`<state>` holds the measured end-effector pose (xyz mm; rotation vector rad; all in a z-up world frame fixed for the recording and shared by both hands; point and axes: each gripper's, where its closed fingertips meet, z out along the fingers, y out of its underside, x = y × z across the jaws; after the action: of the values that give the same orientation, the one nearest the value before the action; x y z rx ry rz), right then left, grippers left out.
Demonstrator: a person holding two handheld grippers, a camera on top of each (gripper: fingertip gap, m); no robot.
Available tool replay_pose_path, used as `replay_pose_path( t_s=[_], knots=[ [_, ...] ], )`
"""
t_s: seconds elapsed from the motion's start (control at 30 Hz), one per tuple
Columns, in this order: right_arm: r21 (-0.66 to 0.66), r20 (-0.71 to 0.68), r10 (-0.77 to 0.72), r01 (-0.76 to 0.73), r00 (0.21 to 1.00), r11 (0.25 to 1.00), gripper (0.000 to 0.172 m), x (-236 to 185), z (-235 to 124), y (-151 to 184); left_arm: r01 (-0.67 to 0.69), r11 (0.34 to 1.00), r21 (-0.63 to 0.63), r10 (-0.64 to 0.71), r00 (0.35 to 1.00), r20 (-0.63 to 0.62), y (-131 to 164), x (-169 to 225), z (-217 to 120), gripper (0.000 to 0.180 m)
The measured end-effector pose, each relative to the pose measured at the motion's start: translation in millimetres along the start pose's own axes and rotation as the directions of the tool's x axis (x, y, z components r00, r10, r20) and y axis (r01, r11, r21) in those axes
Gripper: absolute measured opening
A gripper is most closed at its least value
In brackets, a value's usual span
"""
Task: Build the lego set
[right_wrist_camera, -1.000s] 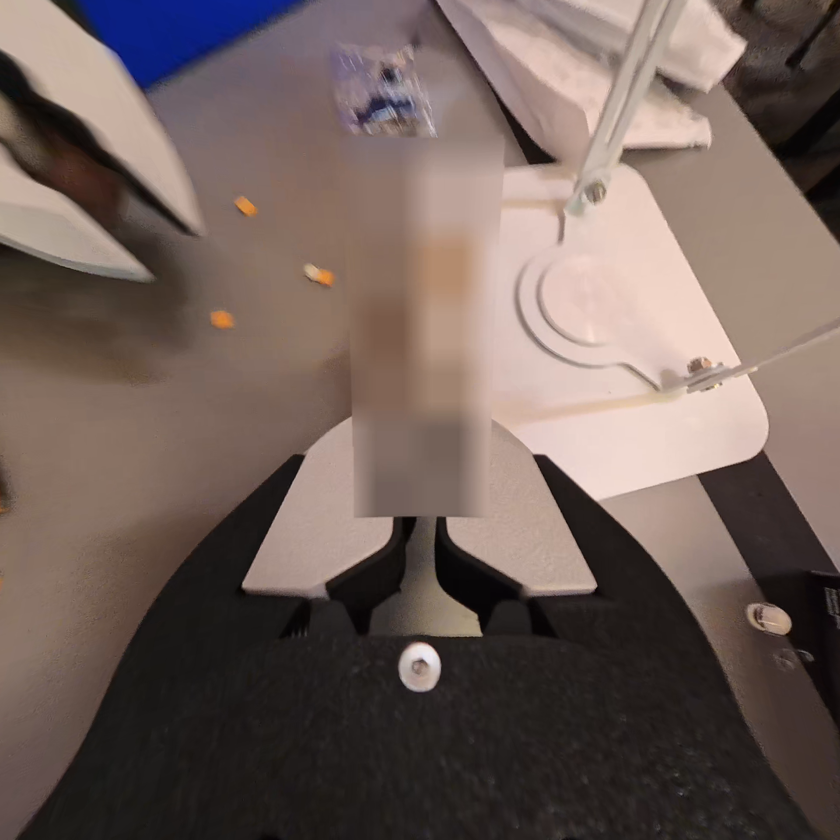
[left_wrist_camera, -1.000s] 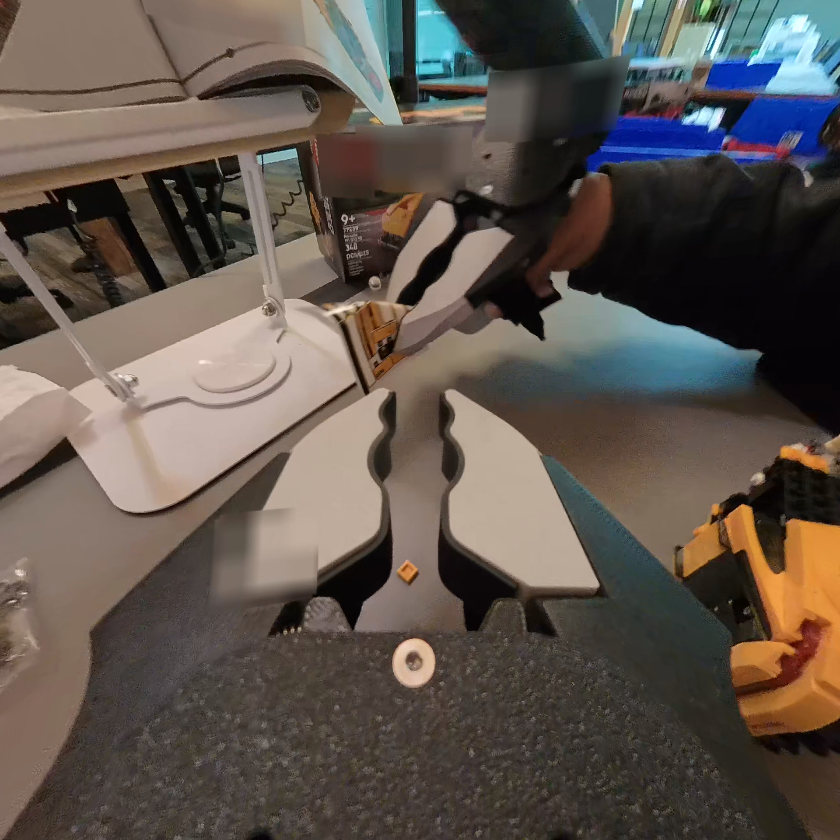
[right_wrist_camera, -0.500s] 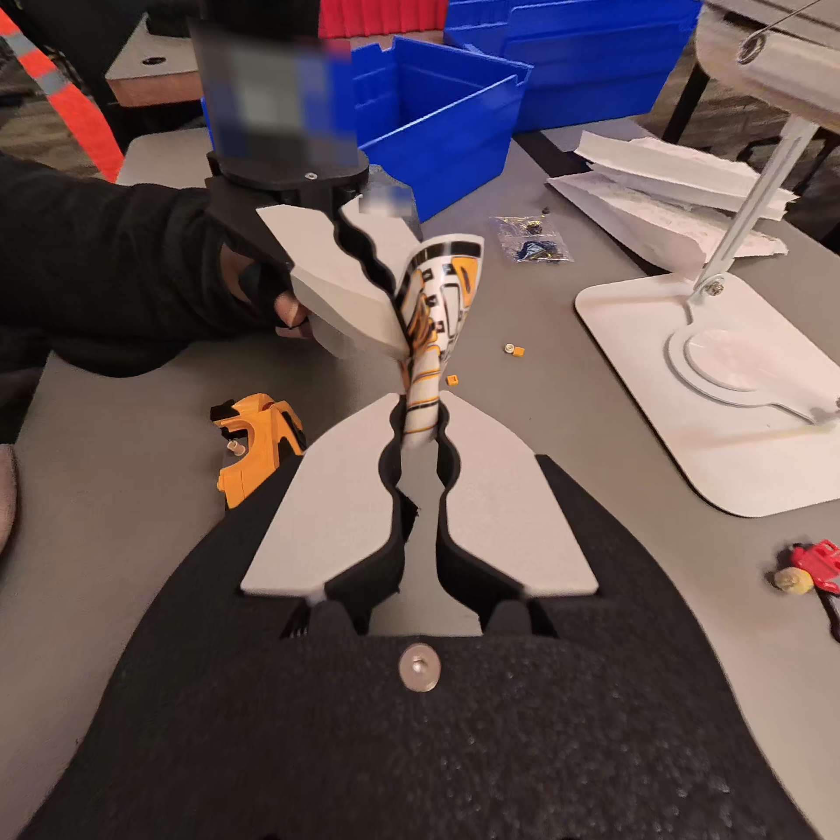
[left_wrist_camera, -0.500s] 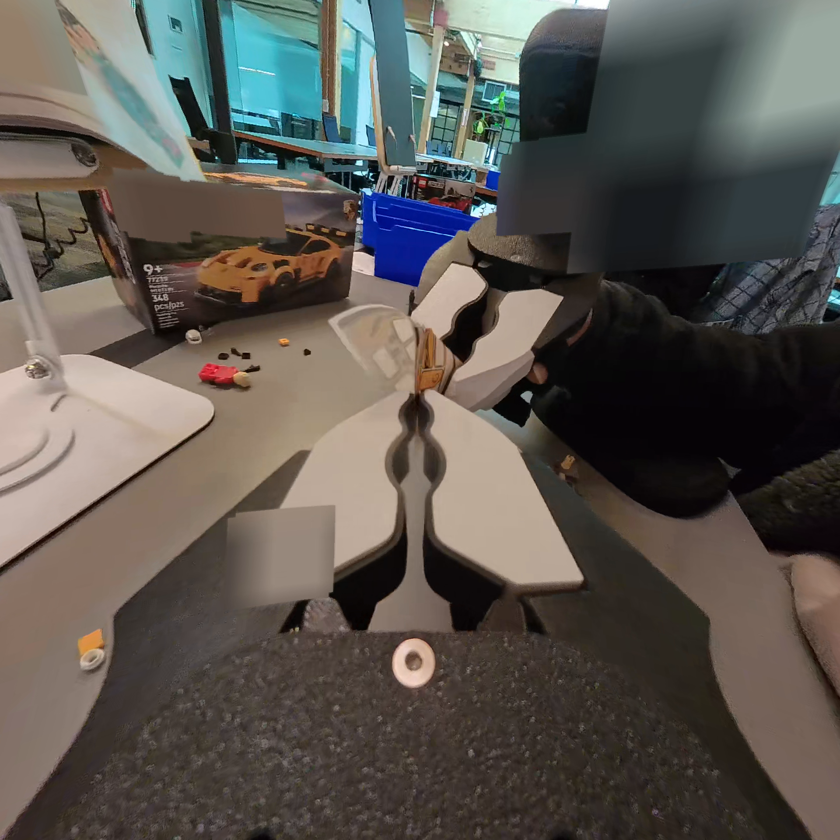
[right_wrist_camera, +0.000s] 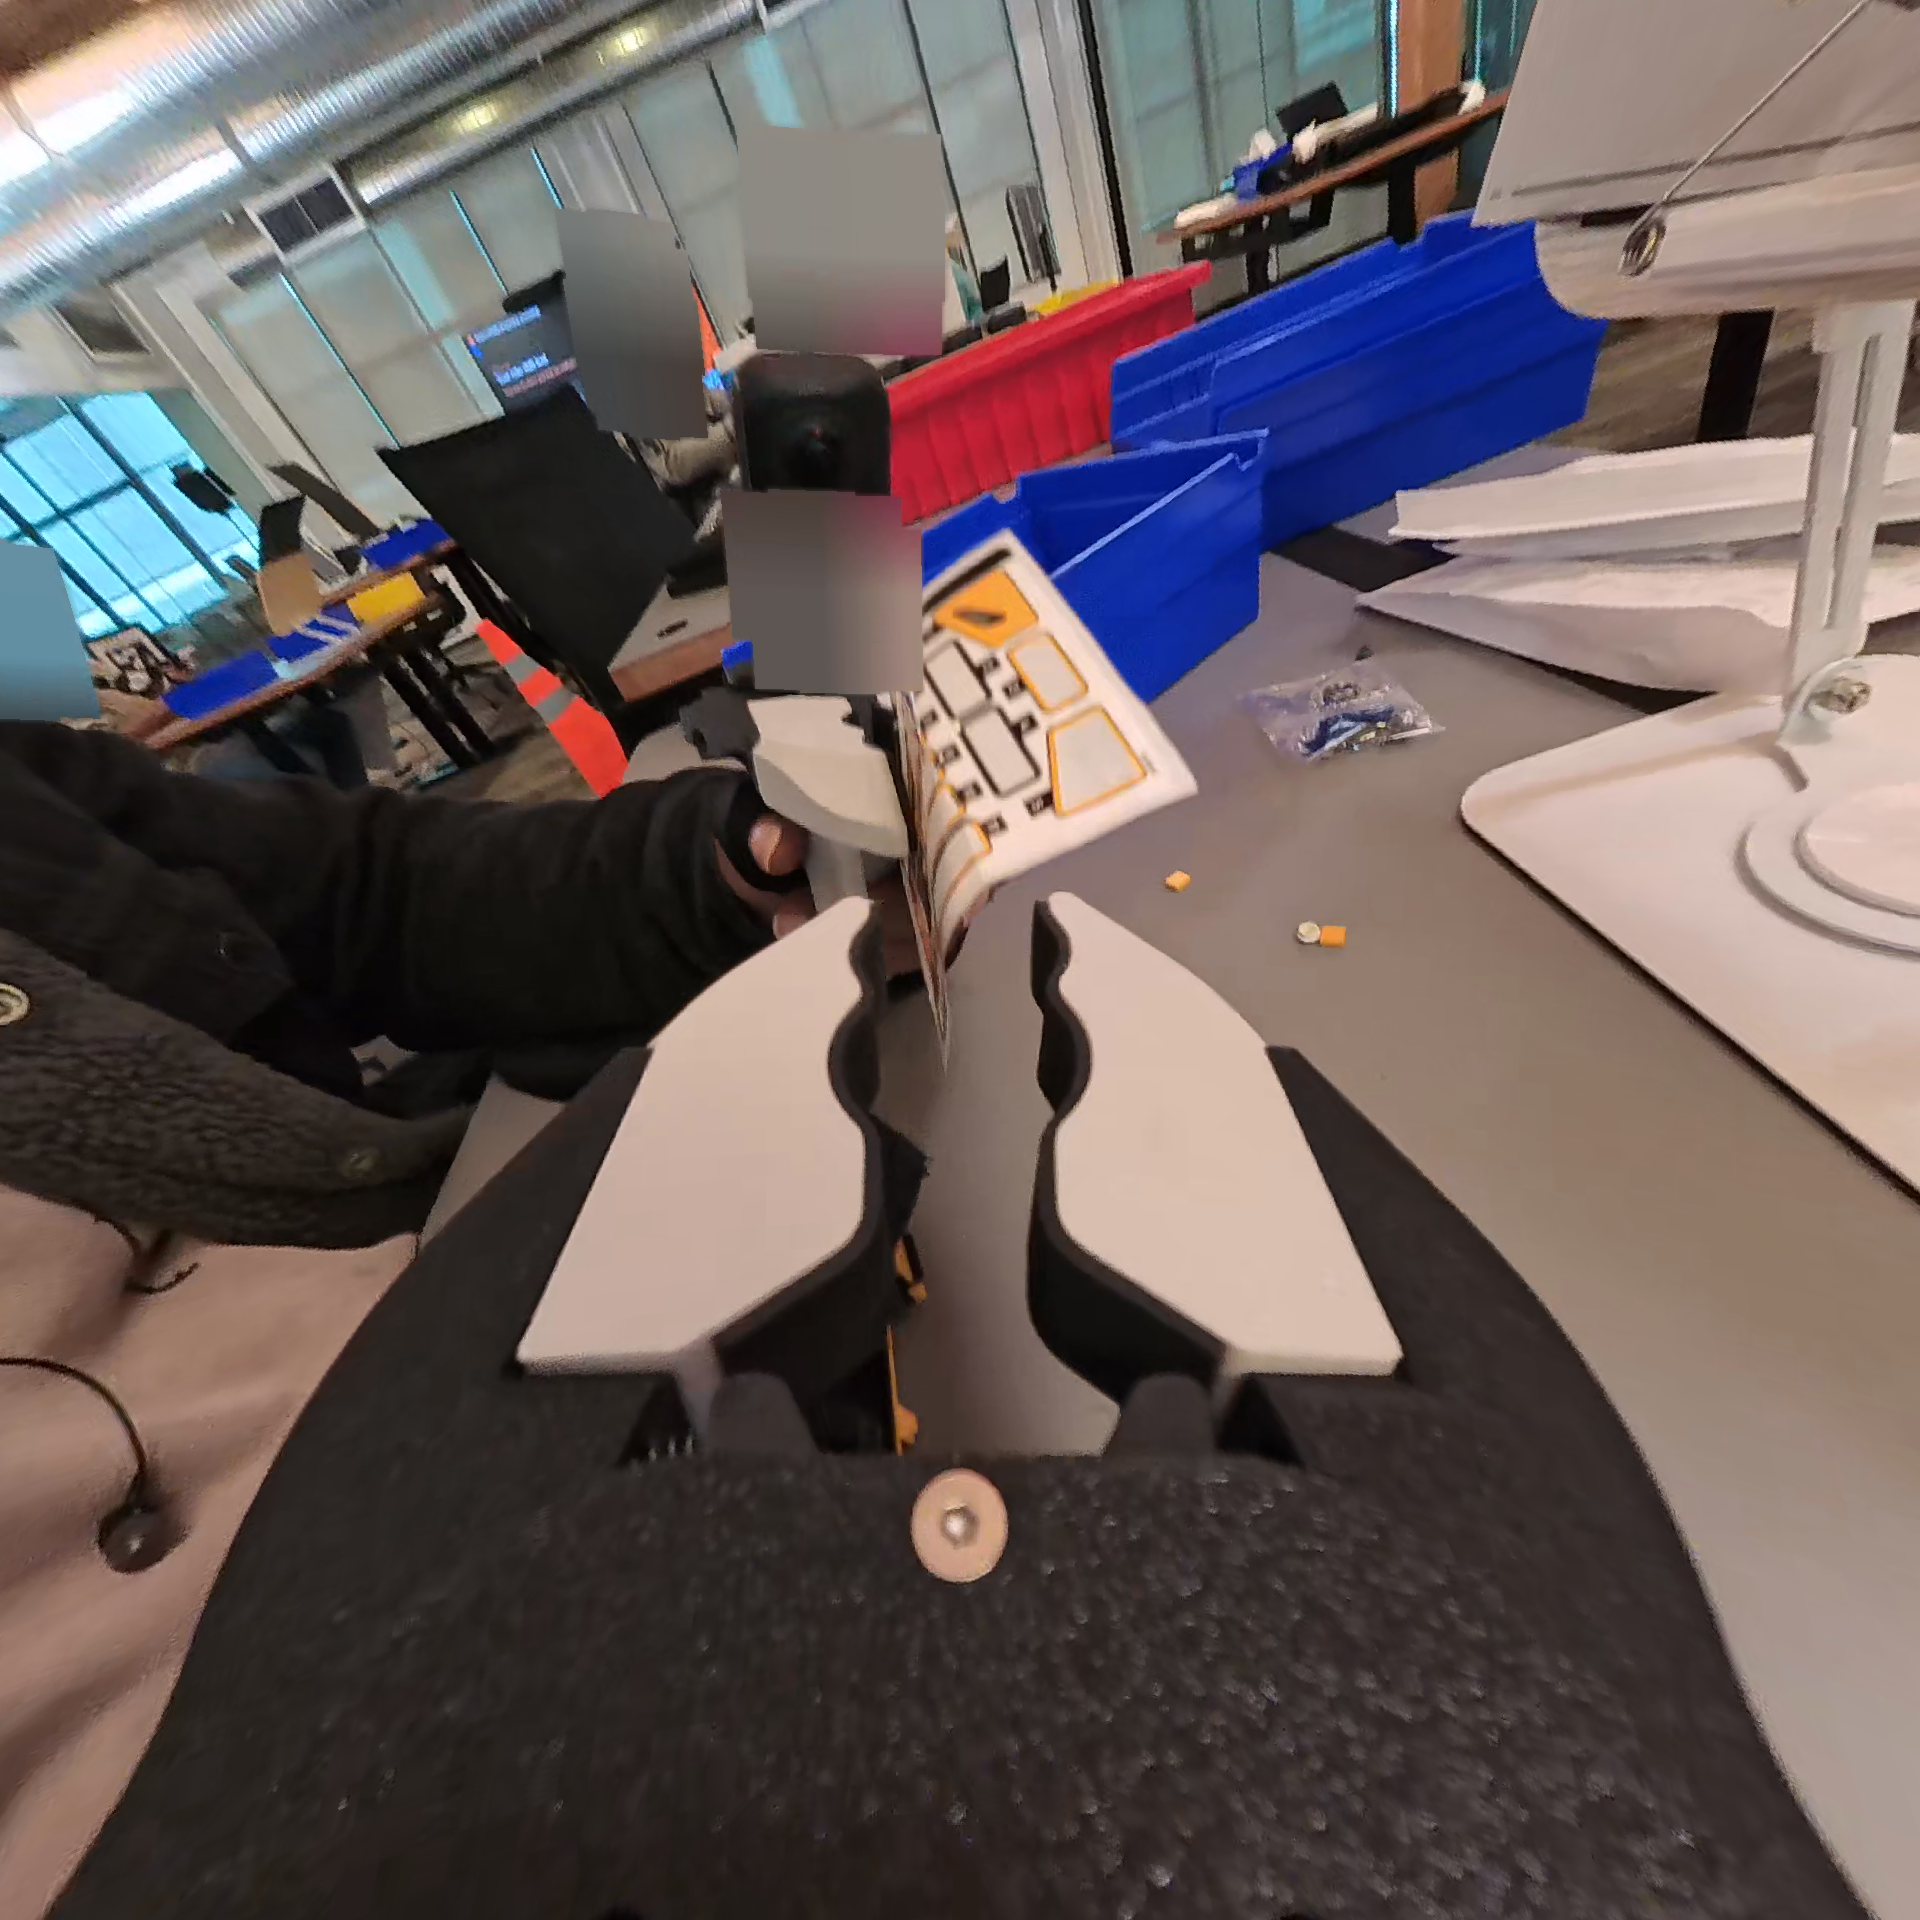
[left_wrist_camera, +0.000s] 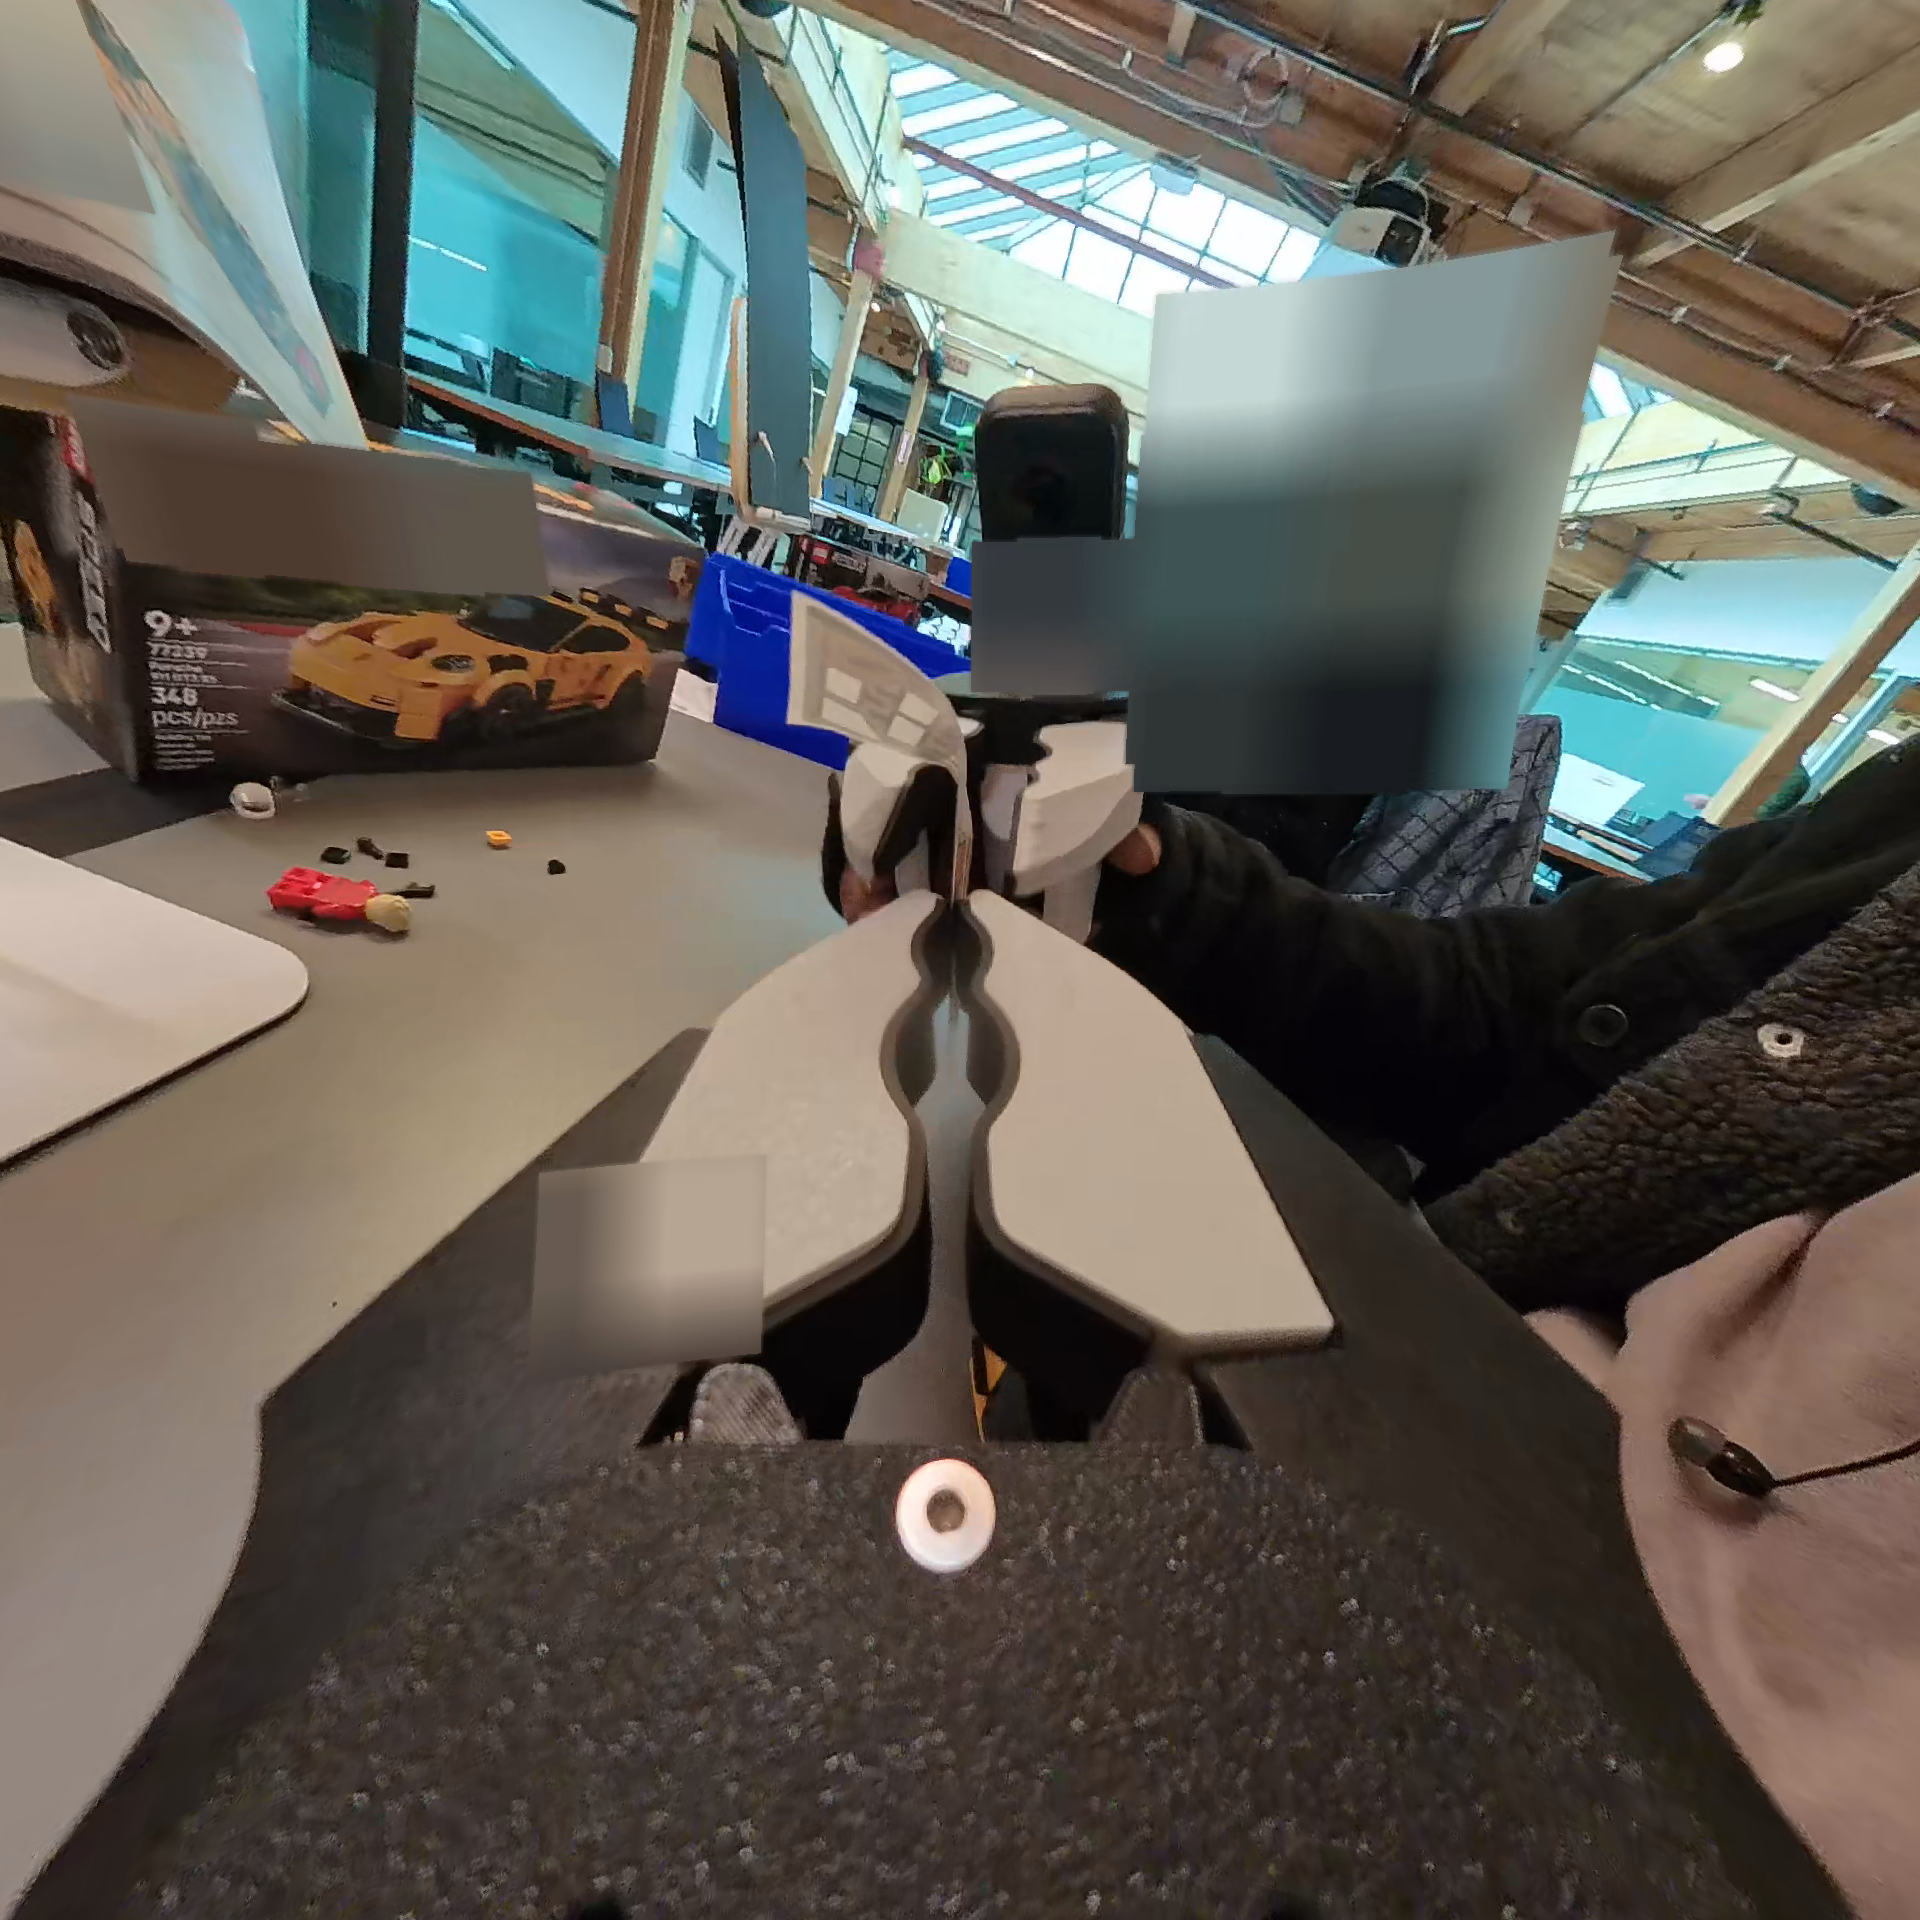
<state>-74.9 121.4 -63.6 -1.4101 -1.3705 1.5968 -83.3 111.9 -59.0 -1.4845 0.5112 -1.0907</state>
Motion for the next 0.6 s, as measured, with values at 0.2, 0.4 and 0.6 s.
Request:
replay_pose_path(
  t_s=[0.2, 0.4, 0.6],
  knots=[
    [0.079, -0.032, -0.048, 0.05, 0.998, 0.996, 0.0, 0.4, -6.6, -14.0, -0.025, 0.999, -0.041, 0.025, 1.0, -0.003, 6.4, 1.1, 2.7, 0.0],
    [-0.007, 0.055, 0.056, -0.056, 0.997, 0.998, 0.0, -7.8, -2.1, -1.3, -0.082, 0.996, 0.015, 0.083, 0.996, -0.014, -8.4, 8.6, -1.1, 0.021],
    [-0.03, 0.024, 0.084, -0.083, 0.996, 0.996, 0.0, -1.3, -0.1, 4.1, -0.095, 0.993, -0.065, 0.098, 0.993, 0.058, 0.0, 2.5, 2.8, 0.0]
  ],
)
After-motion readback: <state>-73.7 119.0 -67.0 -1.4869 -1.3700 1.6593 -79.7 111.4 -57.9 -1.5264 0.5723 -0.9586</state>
